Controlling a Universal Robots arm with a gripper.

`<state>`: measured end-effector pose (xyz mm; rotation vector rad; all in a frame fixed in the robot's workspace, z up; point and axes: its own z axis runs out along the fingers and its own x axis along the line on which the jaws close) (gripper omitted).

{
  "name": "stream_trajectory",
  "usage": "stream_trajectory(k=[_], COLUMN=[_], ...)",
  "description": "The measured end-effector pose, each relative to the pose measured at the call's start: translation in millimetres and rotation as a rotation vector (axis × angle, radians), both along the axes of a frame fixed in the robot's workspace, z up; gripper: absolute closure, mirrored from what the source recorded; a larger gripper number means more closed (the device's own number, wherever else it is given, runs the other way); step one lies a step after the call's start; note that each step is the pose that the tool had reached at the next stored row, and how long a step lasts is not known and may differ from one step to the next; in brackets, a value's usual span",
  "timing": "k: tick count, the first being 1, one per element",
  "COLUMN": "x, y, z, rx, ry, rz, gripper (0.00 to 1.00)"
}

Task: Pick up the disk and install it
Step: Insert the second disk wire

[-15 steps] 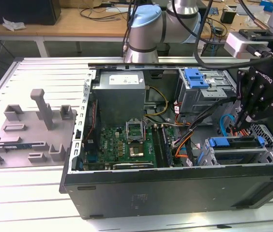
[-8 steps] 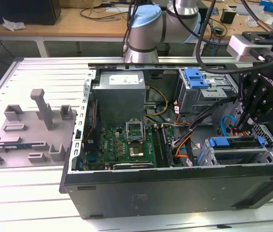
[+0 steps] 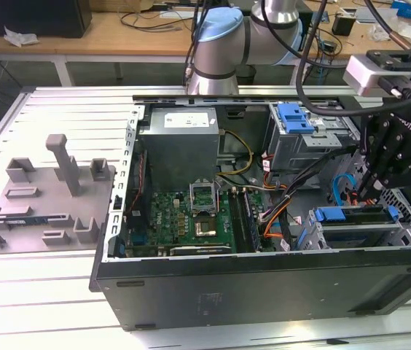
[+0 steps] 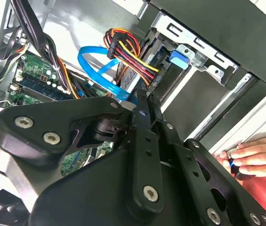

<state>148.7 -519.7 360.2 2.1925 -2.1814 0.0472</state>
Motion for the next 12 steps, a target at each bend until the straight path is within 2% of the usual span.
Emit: stream_trajectory(k=[12], x=[-2.2], y=[-2.0], z=[-2.0], rx=[0.0067], ry=[-0.0101], rz=[0.0], gripper=[0.84])
